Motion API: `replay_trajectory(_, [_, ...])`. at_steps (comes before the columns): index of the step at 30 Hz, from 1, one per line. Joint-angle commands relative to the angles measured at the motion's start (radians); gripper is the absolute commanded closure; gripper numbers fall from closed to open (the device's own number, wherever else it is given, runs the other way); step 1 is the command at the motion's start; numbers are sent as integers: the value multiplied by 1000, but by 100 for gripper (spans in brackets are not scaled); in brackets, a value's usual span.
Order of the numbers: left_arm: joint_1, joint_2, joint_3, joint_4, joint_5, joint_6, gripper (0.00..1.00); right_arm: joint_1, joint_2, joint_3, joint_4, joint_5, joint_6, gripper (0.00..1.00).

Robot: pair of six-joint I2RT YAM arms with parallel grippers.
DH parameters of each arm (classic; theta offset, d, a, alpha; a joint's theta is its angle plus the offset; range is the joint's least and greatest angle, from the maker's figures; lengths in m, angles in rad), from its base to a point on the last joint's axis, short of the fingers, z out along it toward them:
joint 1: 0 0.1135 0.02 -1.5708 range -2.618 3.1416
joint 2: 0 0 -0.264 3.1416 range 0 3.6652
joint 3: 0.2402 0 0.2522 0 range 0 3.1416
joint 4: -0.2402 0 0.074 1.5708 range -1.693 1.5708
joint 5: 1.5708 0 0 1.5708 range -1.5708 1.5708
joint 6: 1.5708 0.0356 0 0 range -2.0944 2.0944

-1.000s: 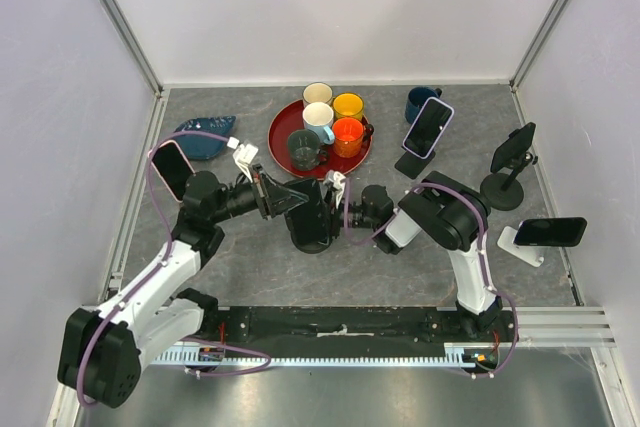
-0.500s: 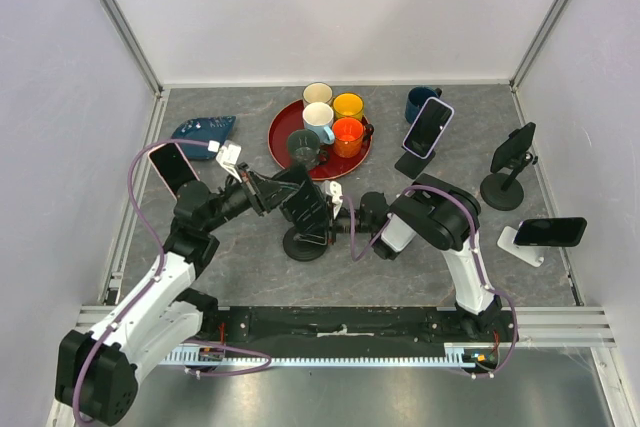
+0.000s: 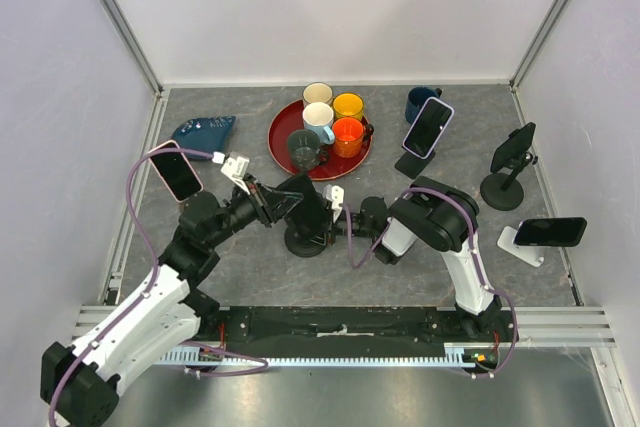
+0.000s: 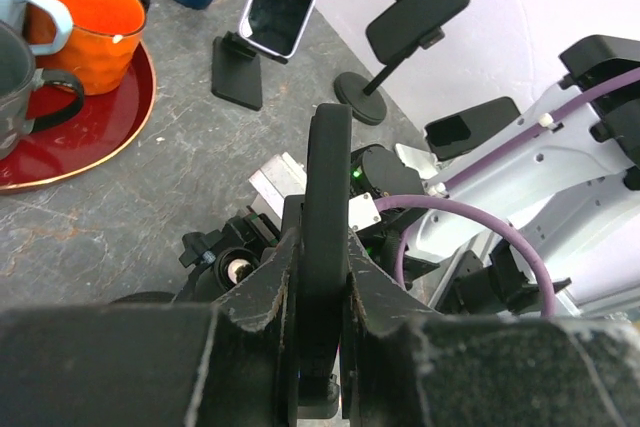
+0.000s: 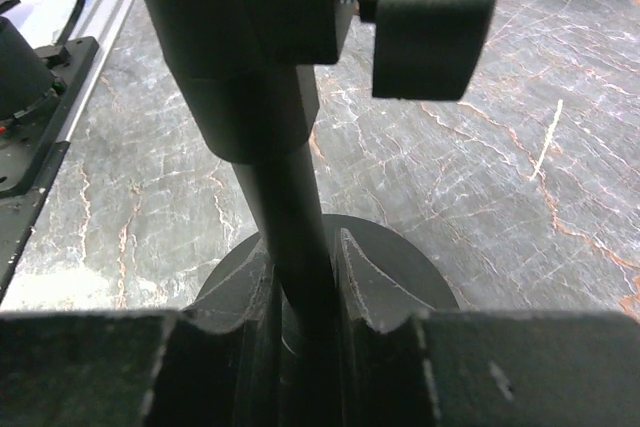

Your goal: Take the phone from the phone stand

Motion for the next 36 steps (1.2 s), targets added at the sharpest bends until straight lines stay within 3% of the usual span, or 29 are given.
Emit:
replay_trajectory(1, [-91, -45, 53, -198, -210, 37, 98, -3, 42, -50, 131, 247, -44, 100])
replay_trajectory(15, [-284, -41, 168, -470, -577, -42, 98, 55, 25, -66, 86, 417, -130, 100])
replay_trajectory(26, [-336, -39, 219, -573, -715, -64, 98, 65, 22, -77, 87, 502, -129, 100])
replay_trajectory(31, [-335, -44, 193, -497, -692, 29, 98, 65, 12, -83, 109, 468, -109, 100])
replay_trajectory(32, [-333, -48, 181, -473, -672, 80, 98, 63, 10, -84, 117, 456, -97, 97])
replay_trajectory(33, [-332, -51, 168, -444, -655, 103, 98, 63, 9, -87, 126, 445, -90, 81])
replay_trajectory(34, [-327, -62, 147, -397, -635, 149, 98, 63, -2, -89, 132, 419, -77, 73])
replay_trajectory(35, [-322, -65, 138, -369, -591, 167, 98, 63, -10, -92, 130, 407, -70, 58])
replay_trajectory(36, [-316, -65, 128, -352, -574, 180, 98, 62, -19, -96, 130, 398, -64, 52])
